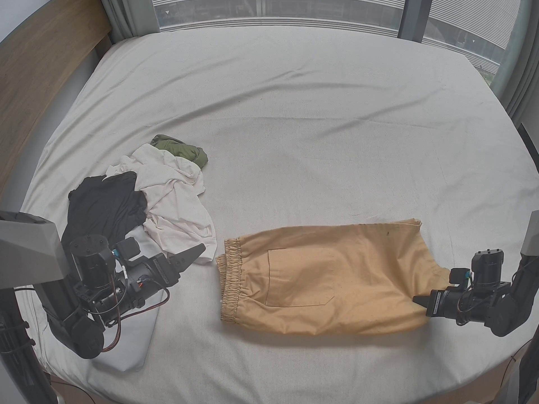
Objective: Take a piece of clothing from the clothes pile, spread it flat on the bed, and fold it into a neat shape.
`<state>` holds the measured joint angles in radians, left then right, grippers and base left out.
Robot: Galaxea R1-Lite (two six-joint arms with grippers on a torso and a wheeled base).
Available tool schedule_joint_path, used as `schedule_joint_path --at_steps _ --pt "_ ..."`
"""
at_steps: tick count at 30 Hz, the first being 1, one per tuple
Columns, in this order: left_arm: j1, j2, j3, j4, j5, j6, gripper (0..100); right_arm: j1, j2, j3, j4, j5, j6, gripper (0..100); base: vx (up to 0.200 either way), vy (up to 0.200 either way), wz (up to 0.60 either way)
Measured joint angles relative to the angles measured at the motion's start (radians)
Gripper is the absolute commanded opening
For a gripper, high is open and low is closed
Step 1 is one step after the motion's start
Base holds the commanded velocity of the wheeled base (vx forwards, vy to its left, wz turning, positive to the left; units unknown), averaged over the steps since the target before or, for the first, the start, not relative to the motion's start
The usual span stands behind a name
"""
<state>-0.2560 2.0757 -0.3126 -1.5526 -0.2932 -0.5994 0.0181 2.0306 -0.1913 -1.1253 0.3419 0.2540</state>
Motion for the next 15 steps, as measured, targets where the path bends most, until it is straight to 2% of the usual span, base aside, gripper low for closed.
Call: schedule_joint_path --at_steps 11,12,15 --pt "-0.019 0.023 0.003 0.000 -0.003 0.000 100 0.001 -0.041 0.037 -0.030 -0.032 0.001 0 0.000 0.000 0.00" --pt "-0.020 0.024 0.004 0.000 -0.003 0.000 100 0.003 -0.042 0.039 -0.039 -0.033 0.002 100 0.000 0.000 0.00" --pt "-0.026 0.026 0.007 -0.001 -0.003 -0.001 100 0.007 -0.043 0.043 -0.064 -0.054 0.009 100 0.000 0.000 0.00"
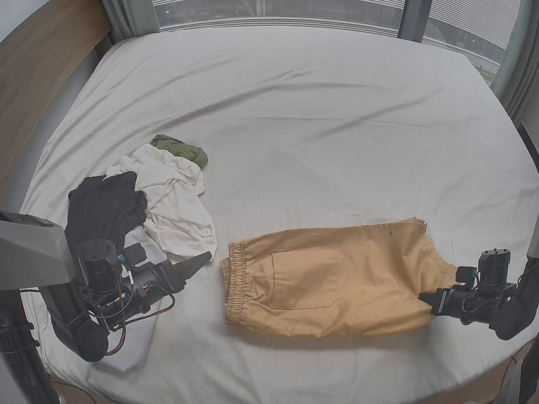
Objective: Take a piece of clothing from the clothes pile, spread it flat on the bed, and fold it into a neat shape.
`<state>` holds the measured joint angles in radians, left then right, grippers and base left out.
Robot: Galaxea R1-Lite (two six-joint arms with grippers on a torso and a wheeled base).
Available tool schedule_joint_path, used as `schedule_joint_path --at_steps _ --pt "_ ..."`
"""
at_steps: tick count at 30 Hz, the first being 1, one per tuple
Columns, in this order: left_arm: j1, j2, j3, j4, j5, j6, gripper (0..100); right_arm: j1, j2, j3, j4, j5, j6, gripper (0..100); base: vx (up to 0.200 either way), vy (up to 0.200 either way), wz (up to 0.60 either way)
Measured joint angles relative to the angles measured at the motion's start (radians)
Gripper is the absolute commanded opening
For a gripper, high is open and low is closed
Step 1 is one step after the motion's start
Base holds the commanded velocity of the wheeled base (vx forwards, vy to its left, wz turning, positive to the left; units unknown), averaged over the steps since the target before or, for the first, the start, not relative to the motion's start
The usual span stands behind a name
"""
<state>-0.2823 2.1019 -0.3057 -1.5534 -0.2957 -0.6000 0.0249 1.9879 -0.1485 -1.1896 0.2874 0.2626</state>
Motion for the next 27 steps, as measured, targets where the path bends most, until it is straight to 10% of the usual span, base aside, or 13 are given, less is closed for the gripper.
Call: schedule_joint_path --at_steps 18,27 --pt "-0.024 0.013 0.005 0.000 -0.001 -0.007 100 -0.204 -0.035 0.029 -0.304 -0.025 -0.007 100 0.000 0.000 0.00" --pt "-0.033 0.025 0.006 0.000 0.000 -0.007 100 -0.132 -0.061 -0.111 -0.348 0.026 0.013 100 0.000 0.000 0.00"
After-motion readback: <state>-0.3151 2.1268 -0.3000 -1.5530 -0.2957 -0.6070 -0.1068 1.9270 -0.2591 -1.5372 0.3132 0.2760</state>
